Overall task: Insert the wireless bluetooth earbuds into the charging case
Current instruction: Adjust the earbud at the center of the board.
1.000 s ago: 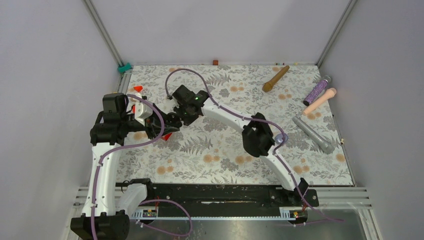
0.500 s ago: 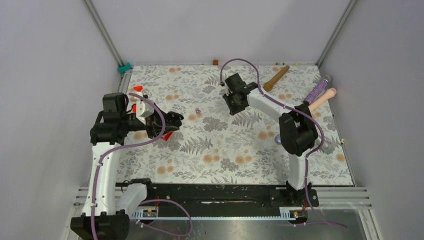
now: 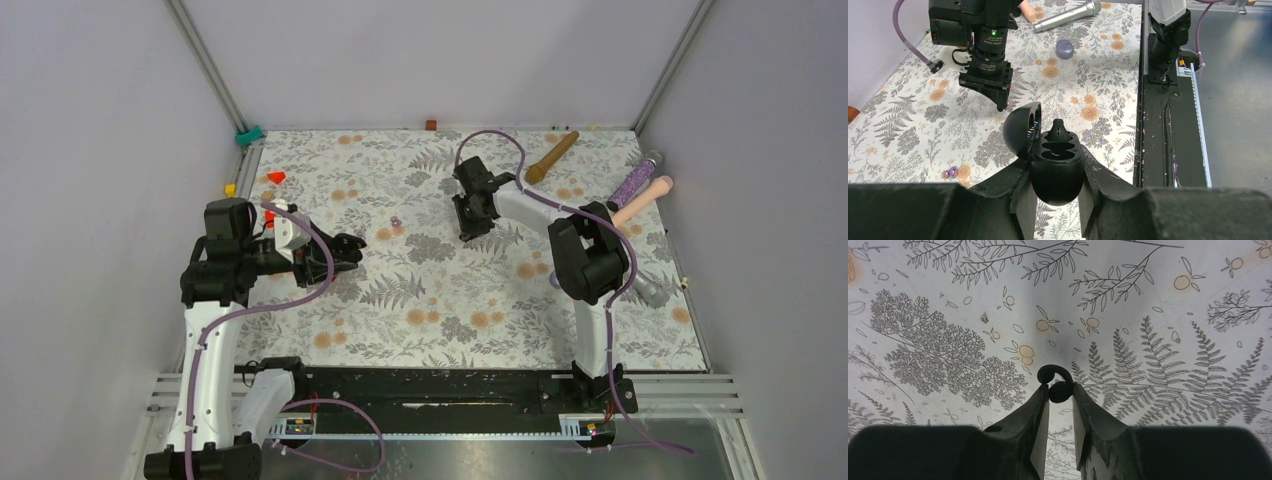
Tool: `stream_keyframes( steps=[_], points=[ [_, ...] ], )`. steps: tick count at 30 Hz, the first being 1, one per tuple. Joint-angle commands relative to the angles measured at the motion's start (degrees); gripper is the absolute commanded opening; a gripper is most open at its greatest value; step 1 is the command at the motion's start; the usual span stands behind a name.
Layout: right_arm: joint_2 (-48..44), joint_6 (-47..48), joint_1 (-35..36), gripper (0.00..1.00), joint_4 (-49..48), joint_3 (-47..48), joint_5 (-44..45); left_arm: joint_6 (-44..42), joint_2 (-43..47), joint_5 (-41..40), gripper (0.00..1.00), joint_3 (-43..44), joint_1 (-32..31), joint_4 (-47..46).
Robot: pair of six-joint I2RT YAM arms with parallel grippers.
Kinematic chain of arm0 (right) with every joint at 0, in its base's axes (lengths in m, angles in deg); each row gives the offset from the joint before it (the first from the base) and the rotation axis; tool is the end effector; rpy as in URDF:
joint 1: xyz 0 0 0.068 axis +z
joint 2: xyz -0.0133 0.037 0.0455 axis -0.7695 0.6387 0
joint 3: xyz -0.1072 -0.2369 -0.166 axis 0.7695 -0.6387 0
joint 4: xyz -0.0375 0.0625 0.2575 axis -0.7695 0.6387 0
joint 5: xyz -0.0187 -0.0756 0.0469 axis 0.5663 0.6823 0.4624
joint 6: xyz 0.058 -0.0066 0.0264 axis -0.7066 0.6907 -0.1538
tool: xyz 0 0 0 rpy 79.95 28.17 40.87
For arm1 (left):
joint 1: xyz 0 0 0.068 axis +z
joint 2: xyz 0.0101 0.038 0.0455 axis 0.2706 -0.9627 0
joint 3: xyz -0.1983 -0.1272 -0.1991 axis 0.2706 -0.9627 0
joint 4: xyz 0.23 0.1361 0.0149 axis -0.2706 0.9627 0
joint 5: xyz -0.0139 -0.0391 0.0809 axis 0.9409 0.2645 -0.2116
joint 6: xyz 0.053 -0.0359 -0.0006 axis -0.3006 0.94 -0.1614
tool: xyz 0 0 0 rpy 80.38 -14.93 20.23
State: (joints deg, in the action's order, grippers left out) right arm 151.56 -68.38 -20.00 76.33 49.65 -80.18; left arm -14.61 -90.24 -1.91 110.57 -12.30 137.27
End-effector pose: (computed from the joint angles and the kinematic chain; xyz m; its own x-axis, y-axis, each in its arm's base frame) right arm 0.4047 0.2367 0.1943 -0.8412 -0.2521 -0.4783 -0.3392 0.9350 0.1038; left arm 0.1265 -0.0412 0.3905 0.0335 0.1350 -0.9903 0.9768 0.2051 0.0611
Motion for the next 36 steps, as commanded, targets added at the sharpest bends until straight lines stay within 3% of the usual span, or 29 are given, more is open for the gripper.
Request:
stream_keyframes(
  steps=[1,10,11,24,32,36],
  points=[
    [-1.0,-7.3,-0.3,0.27,-3.1,-2.2,-2.2,-0.6,0.5,0.8,0.0,-0.6,0.4,-2.7],
    [-6.8,-14.6,-0.3,0.27,-12.0,-13.3,-4.6,-0.8,0.1,1.7,0.0,-0.9,0.8,-2.6],
    [-10.9,-15.1,-0.3,0.27,-12.7,-14.2,-4.7,-0.7,0.1,1.8,0.0,-1.0,0.9,-2.7],
    [-14.2,-20.7,0.4,0.3,-20.1,-23.4,-4.3,-0.7,0.2,3.0,0.0,-1.2,1.4,-2.6],
    [-13.3,-19.1,0.5,0.5,-19.4,-21.8,-6.2,-0.6,0.2,3.1,0.0,-1.3,1.7,-2.6],
    [-14.6,-17.2,0.4,0.52,-18.8,-21.0,-6.7,-0.7,0.1,3.2,0.0,-1.3,1.8,-2.7]
  ],
)
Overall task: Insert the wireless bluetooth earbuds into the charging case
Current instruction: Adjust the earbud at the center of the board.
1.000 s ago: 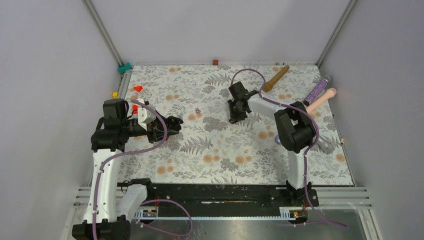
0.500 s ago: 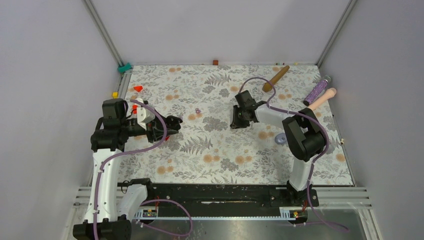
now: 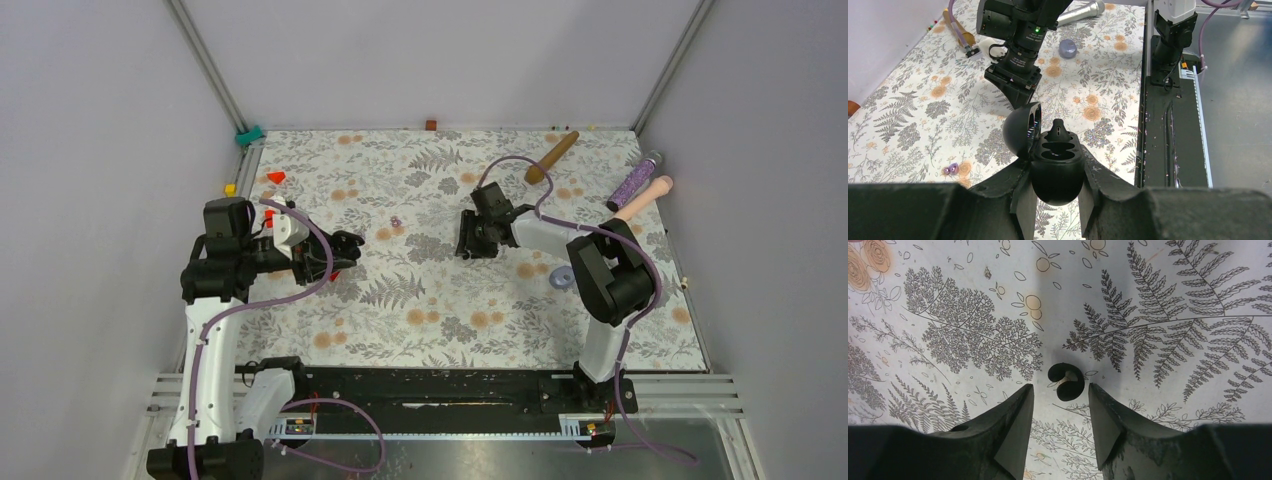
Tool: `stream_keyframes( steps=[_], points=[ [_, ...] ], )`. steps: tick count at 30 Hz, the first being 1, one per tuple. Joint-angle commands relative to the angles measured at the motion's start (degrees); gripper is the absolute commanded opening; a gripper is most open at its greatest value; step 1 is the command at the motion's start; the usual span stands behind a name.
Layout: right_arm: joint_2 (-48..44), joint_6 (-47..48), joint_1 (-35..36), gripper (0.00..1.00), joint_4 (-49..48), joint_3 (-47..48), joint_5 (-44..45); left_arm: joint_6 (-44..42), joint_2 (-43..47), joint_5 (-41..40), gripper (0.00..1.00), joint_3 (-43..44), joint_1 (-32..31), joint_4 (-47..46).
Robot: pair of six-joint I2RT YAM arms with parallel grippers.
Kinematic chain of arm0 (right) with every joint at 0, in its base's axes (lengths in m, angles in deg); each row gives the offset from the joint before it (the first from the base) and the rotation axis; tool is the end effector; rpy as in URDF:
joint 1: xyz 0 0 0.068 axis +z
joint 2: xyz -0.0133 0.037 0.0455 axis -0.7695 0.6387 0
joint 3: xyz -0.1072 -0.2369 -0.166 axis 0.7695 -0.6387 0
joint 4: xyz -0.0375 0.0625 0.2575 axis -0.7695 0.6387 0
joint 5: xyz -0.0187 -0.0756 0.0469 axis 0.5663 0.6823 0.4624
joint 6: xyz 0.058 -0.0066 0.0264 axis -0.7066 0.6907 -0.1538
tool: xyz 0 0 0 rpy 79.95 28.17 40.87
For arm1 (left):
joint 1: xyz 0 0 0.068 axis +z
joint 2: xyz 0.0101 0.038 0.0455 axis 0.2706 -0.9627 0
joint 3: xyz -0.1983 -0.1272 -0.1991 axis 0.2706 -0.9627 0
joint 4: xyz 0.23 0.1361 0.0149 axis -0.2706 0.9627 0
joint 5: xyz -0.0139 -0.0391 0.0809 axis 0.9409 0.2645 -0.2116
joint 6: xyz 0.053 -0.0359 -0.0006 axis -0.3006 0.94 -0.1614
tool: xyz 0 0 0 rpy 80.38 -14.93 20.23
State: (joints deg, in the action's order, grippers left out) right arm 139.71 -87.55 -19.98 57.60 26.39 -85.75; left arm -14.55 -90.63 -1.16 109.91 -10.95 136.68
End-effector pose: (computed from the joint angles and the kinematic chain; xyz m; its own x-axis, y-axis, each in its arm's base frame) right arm 0.3465 0.2084 0.1791 -0.8793 0.0812 -0.4693 -0.1163 0.9189 0.3769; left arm 0.1299 -0.0381 0.3873 0.0234 0.1264 -0.9917 0.9744 0.2189 0.0509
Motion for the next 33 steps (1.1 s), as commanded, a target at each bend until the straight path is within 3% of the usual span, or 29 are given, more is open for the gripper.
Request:
stream_keyframes(
  steps=[1,16,33],
  points=[
    [-3.1,3.0,0.2,0.52,0.0,2.4,-1.0,-0.7,0.5,2.5,0.0,-0.7,0.5,-2.1],
    [-0.2,4.4,-6.3,0.4,-0.1,3.1,-4.7,-0.8,1.0,3.2,0.0,-1.1,1.2,-2.1],
    [3.1,3.2,-6.5,0.31,0.8,3.9,-7.6,-0.9,0.8,3.5,0.0,-1.3,1.5,-2.0]
  ],
)
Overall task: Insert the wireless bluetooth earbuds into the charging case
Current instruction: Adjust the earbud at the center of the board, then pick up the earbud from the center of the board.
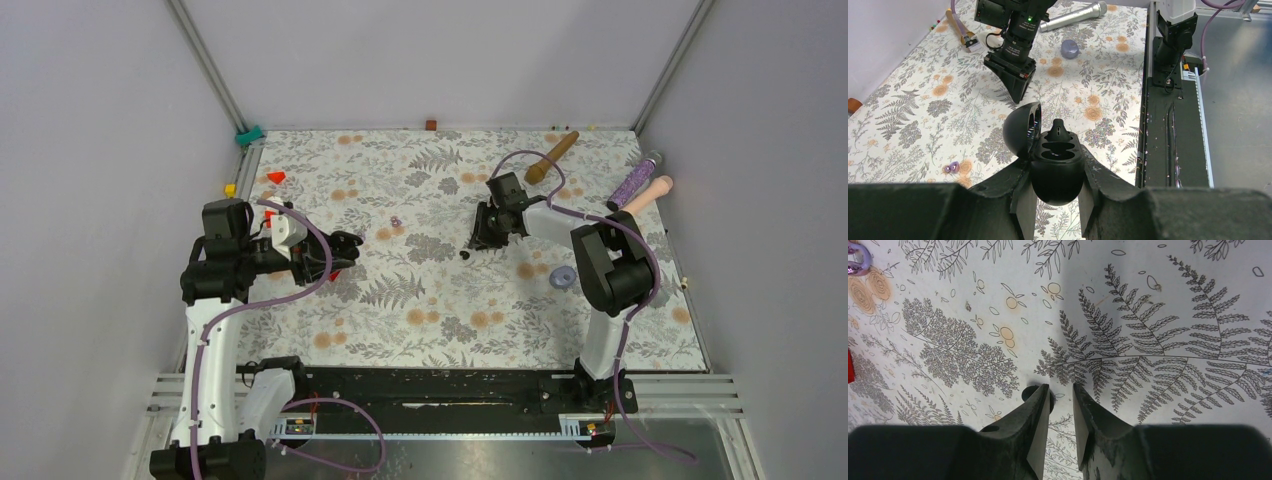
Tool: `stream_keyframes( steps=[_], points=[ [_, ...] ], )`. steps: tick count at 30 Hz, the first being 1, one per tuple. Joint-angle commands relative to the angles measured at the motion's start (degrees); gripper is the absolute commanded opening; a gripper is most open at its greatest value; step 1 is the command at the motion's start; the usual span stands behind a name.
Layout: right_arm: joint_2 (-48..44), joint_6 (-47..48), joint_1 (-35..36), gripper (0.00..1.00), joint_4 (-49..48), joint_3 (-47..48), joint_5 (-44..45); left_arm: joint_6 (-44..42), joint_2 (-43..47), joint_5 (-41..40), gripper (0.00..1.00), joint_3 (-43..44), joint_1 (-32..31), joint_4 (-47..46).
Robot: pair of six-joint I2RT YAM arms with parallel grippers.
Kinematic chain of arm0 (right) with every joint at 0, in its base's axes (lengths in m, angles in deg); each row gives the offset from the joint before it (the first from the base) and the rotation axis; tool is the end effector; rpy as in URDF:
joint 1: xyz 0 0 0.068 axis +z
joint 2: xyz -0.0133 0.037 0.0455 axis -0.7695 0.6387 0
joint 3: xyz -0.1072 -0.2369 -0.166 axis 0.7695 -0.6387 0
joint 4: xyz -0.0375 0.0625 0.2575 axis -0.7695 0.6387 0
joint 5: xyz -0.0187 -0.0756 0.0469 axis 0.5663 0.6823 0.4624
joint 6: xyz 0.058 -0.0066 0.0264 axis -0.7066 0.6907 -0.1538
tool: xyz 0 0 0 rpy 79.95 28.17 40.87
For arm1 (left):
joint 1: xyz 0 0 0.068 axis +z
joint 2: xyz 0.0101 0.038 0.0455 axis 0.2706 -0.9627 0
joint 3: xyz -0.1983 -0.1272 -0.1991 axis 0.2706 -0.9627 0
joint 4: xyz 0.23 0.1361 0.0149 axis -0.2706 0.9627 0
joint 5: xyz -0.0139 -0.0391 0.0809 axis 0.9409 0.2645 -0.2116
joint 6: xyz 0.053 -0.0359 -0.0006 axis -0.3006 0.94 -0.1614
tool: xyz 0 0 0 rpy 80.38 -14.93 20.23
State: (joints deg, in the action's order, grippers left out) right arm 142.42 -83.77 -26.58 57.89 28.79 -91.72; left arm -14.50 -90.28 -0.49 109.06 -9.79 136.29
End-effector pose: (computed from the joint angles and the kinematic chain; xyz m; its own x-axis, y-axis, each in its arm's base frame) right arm 0.3766 0.1764 0.1735 -0.8888 0.1004 -0.4471 -0.1072 0.9031 0.4158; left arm 0.1296 -0.0357 0.3843 0.0200 0.1189 -0.9927 0.9720 0.2303 0.0471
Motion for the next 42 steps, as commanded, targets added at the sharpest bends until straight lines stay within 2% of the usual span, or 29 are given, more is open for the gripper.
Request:
stream_keyframes(
  steps=[1,16,42],
  points=[
    [0.4,-0.6,0.1,0.3,0.2,1.3,-2.0,-1.0,0.5,2.9,0.0,-0.4,0.4,-1.7],
    [-0.4,-0.5,0.2,0.24,-0.1,-0.6,-3.0,-0.8,0.4,3.0,0.0,-0.4,0.4,-1.7],
    [0.2,-1.3,2.2,0.29,-1.0,-1.7,-5.3,-0.9,0.3,2.9,0.0,-0.5,0.4,-1.7]
  ],
)
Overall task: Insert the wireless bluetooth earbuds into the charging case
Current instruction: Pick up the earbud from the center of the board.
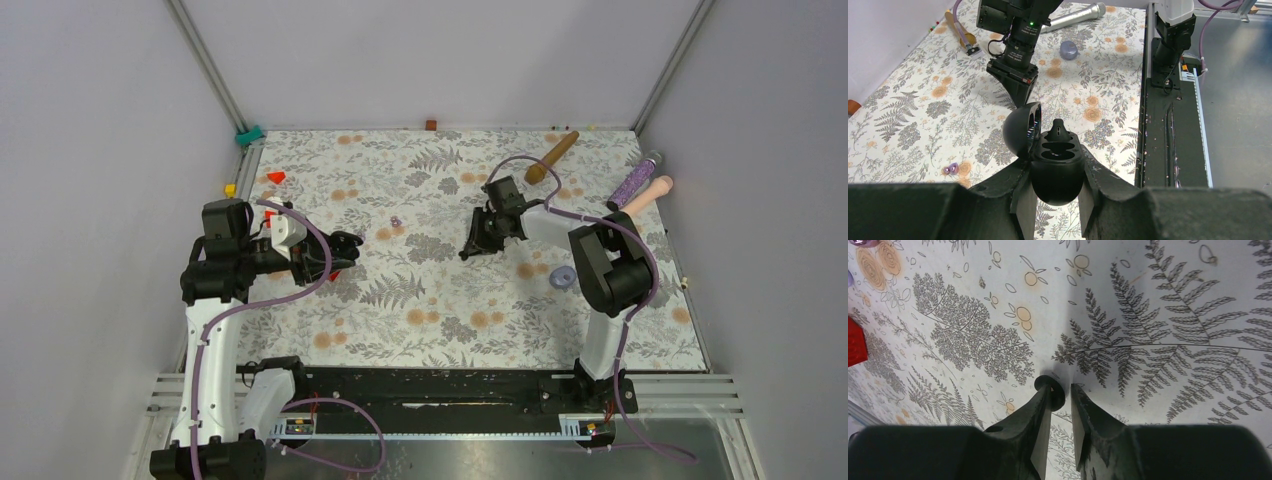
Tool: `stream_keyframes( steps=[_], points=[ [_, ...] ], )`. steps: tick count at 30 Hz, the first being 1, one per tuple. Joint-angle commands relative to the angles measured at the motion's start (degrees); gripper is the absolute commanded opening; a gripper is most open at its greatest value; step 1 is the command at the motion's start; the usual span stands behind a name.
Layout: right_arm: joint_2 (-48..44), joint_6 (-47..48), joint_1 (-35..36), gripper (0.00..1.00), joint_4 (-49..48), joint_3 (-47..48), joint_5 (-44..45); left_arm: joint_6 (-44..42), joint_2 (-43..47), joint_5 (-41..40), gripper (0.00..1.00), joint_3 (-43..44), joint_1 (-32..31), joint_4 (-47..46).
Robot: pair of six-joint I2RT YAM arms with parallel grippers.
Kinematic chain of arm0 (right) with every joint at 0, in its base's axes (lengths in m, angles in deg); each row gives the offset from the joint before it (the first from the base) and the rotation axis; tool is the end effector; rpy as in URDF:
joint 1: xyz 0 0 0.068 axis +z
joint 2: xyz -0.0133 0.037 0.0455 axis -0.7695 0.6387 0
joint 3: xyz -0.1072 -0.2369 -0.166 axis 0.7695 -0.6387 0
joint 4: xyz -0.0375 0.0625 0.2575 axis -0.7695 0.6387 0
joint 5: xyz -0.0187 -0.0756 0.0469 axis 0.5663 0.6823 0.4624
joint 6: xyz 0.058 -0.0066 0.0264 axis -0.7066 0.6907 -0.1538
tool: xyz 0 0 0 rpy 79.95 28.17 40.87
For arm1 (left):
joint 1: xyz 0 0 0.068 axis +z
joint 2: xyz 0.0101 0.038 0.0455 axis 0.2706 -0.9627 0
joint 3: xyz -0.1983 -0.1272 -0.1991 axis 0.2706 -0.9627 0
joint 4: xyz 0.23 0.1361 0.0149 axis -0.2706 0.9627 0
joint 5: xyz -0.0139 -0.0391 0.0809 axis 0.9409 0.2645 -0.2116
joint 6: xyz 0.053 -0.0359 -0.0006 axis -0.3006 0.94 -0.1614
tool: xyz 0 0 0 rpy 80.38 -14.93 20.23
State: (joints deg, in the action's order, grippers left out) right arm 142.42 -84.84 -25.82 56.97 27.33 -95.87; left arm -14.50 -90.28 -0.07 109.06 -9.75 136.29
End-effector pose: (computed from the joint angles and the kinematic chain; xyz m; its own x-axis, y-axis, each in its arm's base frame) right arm 0.3685 0.1827 0.1678 -0.9102 0.0882 -0.4048 -0.1253 0.8727 0.4718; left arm 0.1294 -0.0357 0.3845 0.0210 0.1142 -0.9932 0.9731 0.2257 0.0465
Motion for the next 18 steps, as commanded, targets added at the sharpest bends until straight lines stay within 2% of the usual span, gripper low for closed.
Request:
stream_keyframes(
  steps=[1,10,18],
  points=[
    [0.3,-0.2,1.5,0.29,-0.2,-0.3,-1.2,-0.9,0.3,2.5,0.0,-0.5,0.4,-1.7],
    [0.1,0.3,2.5,0.29,-0.4,-0.3,-1.3,-1.1,0.3,2.4,0.0,-0.5,0.4,-1.7],
    [-1.0,0.9,2.6,0.16,-1.2,0.1,-2.3,-1.2,0.3,2.3,0.0,-0.7,0.4,-1.7]
  ],
)
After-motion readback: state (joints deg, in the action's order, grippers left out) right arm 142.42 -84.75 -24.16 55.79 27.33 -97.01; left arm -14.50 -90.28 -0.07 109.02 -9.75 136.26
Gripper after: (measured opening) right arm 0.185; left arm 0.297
